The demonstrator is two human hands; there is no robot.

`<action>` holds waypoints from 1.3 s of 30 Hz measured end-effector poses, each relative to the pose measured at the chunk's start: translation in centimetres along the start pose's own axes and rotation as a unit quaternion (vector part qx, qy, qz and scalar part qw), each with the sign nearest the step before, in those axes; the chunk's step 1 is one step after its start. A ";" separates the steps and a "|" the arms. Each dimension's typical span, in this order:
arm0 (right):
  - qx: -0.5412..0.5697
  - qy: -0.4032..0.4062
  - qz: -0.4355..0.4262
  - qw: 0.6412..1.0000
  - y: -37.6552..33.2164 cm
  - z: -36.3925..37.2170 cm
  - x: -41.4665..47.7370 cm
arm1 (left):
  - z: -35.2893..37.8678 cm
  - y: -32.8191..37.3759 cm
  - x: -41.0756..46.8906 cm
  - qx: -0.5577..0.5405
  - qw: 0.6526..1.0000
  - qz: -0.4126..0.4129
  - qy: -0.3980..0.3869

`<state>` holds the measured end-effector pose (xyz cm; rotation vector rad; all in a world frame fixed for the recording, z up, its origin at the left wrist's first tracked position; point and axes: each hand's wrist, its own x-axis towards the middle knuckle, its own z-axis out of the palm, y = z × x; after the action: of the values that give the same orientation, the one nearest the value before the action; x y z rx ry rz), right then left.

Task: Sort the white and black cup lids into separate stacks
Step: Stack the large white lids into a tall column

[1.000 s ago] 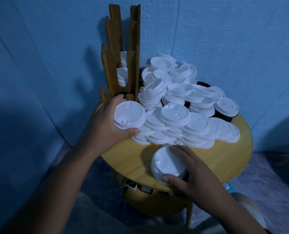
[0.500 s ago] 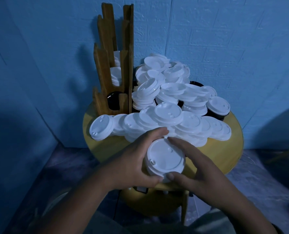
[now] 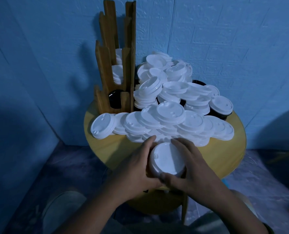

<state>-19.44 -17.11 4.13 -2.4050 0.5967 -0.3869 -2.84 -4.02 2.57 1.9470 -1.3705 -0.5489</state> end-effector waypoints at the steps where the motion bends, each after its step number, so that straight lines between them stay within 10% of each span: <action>1: 0.006 -0.018 0.001 1.000 -0.2 -0.1 0.1 | -0.1 0.0 0.0 0.000 1.000 0.000 -0.001; 18: -0.019 -0.183 -0.022 0.983 0.2 -3.0 2.1 | -0.8 0.1 -0.2 0.003 0.999 -0.007 -0.038; 25: -0.107 -0.041 -0.004 0.993 -1.5 -0.9 1.5 | -0.8 0.0 0.0 0.000 1.000 -0.008 -0.030; 39: -0.053 -0.053 -0.021 0.997 -0.3 -0.7 1.3 | -0.9 -0.2 0.1 -0.011 1.000 -0.007 -0.026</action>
<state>-18.48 -17.88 5.03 -2.5255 0.5327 -0.2479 -2.09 -3.82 3.05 1.9380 -1.3774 -0.6228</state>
